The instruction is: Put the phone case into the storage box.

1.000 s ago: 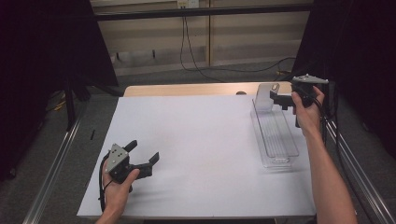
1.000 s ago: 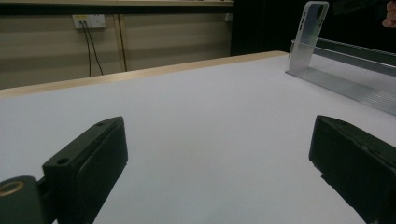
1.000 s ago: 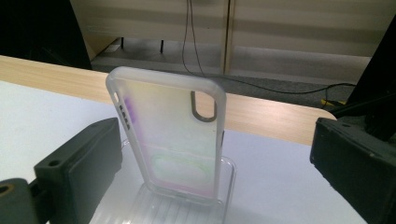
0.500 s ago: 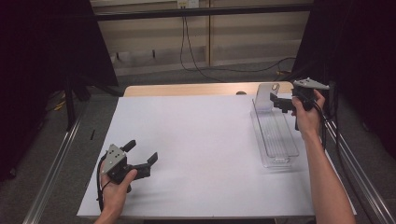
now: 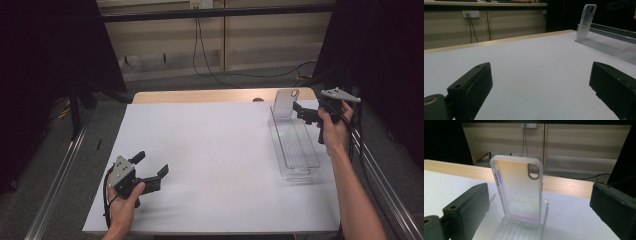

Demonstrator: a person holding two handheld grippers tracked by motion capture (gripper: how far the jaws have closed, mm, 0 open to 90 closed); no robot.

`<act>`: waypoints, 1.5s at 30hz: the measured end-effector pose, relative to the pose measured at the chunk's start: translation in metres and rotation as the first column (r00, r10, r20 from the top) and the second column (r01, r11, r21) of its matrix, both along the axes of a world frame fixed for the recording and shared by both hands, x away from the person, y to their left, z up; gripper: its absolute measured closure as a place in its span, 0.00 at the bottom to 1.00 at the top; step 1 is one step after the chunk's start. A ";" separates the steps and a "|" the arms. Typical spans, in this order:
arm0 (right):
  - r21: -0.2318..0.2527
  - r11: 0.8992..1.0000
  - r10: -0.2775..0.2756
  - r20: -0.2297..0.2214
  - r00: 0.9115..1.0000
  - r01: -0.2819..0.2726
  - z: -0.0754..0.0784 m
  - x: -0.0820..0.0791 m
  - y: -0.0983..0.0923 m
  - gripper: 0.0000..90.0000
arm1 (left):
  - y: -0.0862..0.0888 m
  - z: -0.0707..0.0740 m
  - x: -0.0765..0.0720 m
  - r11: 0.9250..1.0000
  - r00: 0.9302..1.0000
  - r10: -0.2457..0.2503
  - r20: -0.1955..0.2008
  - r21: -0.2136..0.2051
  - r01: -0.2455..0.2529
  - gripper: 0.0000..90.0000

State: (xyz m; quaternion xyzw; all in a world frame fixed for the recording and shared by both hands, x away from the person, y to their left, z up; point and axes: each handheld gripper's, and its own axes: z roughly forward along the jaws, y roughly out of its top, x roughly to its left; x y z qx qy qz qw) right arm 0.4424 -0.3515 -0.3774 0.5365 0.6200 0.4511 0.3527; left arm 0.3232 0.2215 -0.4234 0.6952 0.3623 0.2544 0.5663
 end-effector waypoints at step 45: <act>-0.004 0.999 0.044 0.111 0.993 -0.044 0.004 -0.073 0.001 0.01 | 0.006 -0.002 -0.007 1.000 1.000 0.024 0.009 -0.016 -0.024 0.05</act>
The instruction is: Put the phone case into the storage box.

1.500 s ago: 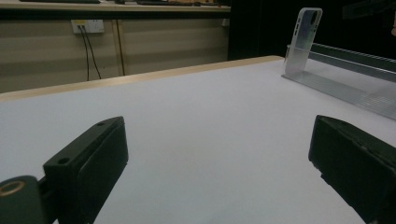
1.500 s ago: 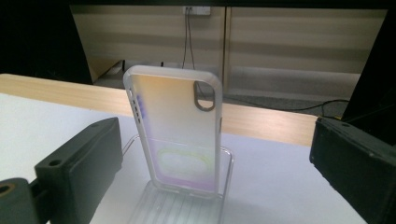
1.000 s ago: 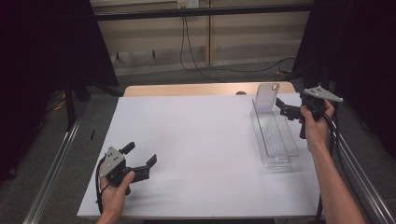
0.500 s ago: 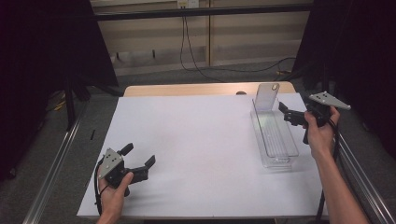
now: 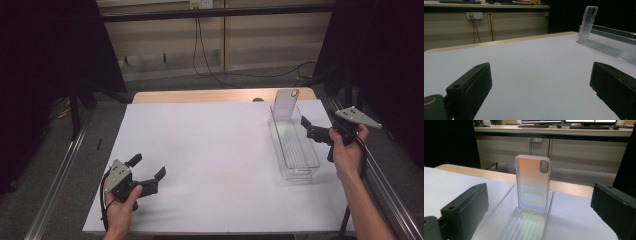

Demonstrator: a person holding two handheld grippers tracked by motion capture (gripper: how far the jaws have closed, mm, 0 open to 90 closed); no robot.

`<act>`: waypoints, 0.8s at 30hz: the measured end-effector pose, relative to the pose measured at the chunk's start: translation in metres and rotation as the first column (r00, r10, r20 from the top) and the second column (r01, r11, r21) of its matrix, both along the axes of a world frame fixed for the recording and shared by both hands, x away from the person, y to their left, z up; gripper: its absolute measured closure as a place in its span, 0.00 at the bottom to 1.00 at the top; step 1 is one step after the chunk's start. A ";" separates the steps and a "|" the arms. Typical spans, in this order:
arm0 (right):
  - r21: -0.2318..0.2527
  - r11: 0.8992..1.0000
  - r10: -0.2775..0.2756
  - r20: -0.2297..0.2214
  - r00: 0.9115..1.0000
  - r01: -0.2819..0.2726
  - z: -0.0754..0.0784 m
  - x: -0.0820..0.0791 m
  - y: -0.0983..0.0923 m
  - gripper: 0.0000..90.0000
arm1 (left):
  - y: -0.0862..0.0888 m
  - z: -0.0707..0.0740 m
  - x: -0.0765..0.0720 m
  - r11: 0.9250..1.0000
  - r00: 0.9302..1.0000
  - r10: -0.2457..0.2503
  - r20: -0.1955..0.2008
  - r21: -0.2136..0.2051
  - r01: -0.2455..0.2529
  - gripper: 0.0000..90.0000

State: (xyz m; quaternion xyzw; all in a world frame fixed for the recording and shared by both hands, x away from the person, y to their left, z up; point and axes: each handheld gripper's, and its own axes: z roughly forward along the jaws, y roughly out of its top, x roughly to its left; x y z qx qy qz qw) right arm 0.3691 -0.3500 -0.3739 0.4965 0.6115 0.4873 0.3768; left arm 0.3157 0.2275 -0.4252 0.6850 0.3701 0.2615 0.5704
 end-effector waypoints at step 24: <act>0.017 1.000 0.012 0.049 0.999 -0.013 -0.017 -0.047 0.012 0.01 | 0.001 0.001 -0.002 1.000 1.000 0.017 0.012 0.006 -0.018 0.04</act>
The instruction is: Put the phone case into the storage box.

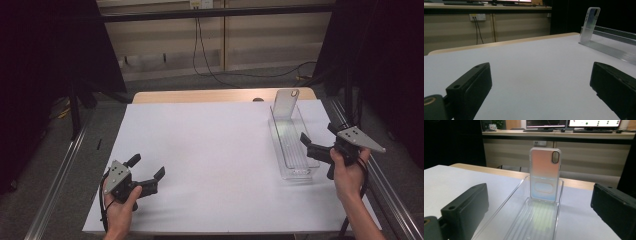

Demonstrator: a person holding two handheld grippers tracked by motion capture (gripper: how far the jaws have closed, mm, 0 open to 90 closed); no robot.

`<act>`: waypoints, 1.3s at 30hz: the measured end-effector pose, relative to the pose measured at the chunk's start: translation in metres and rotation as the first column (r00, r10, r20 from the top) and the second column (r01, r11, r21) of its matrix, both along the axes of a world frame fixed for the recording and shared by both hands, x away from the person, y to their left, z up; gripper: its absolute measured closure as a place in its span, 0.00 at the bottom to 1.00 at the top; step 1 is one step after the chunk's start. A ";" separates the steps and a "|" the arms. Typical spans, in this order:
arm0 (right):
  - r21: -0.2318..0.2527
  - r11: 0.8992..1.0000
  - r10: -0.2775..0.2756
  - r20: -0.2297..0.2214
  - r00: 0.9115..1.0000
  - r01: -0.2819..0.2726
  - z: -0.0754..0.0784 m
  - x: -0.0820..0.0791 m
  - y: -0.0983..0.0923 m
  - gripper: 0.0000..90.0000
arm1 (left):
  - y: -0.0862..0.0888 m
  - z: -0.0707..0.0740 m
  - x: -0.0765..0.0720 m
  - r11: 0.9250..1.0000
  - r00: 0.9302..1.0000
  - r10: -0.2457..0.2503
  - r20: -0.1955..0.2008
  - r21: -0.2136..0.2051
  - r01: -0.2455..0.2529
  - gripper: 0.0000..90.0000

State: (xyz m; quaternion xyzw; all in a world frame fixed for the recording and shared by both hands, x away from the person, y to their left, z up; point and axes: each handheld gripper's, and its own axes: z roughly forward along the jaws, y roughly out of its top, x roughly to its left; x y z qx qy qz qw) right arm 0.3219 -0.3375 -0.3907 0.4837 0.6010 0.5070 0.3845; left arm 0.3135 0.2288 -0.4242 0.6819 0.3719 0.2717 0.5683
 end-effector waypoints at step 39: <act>0.005 1.000 0.013 -0.016 1.000 -0.013 -0.028 -0.075 0.017 0.02 | 0.003 0.002 -0.016 1.000 1.000 0.021 0.017 0.003 -0.021 0.04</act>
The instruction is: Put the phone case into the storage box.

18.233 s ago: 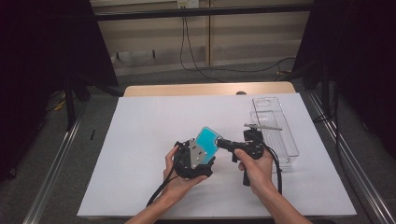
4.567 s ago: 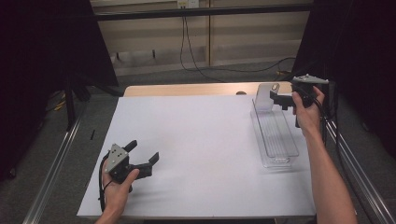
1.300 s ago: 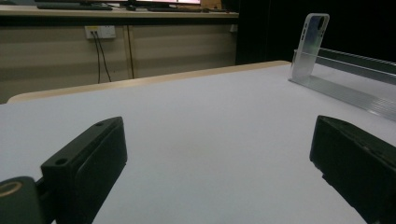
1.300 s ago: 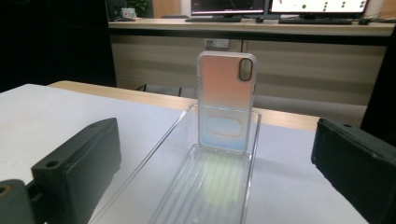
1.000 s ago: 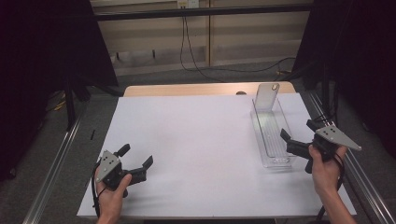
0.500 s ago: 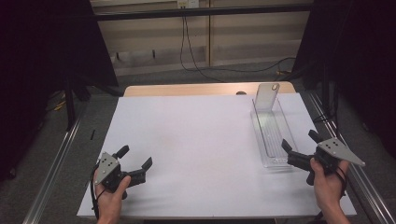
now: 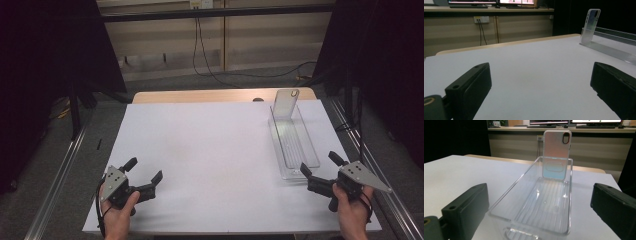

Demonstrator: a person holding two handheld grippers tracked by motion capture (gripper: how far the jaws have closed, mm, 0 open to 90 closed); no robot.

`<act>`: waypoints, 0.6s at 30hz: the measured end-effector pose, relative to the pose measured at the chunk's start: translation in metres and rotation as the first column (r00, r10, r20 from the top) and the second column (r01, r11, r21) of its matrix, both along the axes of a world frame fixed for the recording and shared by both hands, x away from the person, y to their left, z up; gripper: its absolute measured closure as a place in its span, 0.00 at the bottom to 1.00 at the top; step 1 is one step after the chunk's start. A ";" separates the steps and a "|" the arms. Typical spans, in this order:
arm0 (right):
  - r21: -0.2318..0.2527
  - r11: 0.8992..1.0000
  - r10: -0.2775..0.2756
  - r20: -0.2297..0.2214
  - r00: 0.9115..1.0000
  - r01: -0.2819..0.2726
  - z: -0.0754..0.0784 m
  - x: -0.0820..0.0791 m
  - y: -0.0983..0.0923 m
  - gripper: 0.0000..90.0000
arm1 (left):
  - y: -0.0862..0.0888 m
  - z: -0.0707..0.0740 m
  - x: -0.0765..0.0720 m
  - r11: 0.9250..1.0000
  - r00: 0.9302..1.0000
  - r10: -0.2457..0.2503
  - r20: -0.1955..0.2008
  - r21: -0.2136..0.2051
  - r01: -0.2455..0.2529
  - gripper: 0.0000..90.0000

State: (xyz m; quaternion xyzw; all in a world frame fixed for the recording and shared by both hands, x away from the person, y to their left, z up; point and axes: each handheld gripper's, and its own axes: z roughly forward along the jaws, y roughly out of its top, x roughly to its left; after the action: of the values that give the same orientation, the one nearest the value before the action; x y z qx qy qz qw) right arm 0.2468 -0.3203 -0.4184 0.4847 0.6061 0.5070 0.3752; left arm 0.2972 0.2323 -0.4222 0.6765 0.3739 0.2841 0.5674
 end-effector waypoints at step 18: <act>-0.001 0.999 -0.032 -0.027 0.999 0.032 -0.020 -0.015 0.001 0.01 | 0.001 -0.005 0.000 1.000 0.999 0.019 -0.042 0.008 -0.018 0.04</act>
State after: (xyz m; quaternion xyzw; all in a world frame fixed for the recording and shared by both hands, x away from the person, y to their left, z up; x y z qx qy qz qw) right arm 0.2319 -0.3190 -0.4383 0.5009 0.6032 0.4943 0.3753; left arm 0.2975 0.2328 -0.4274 0.6810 0.3909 0.2764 0.5540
